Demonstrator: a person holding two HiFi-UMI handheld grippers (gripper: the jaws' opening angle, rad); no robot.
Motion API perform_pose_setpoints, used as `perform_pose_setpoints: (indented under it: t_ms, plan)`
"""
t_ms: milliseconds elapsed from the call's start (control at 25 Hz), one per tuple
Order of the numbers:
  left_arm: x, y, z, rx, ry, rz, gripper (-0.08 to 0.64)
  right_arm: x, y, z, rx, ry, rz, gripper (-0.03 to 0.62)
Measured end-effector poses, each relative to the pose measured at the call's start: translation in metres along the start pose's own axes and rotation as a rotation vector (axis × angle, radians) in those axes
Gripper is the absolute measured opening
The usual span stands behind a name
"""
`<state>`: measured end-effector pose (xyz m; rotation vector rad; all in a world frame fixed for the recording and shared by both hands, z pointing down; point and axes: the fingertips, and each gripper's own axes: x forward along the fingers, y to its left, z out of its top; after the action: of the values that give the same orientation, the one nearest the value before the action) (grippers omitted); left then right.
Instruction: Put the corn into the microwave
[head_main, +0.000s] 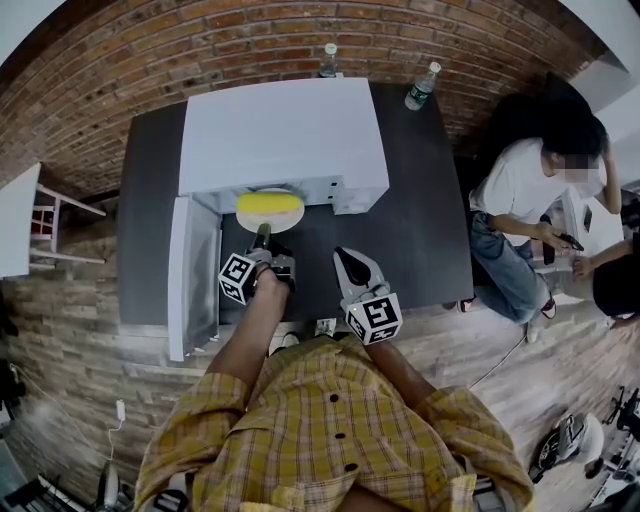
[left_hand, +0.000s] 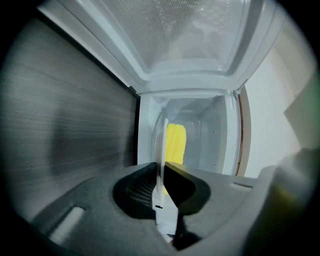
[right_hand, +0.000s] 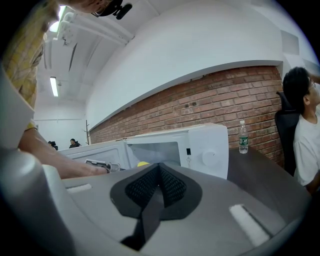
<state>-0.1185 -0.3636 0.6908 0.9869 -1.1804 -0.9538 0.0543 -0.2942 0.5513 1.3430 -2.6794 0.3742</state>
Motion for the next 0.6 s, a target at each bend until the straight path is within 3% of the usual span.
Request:
perform_pose_setpoints:
  t_ms: [600]
  plan:
    - [0.032, 0.008, 0.014, 0.003, -0.013, 0.031, 0.041, 0.000, -0.002, -0.004, -0.001, 0.021, 0.000, 0.000]
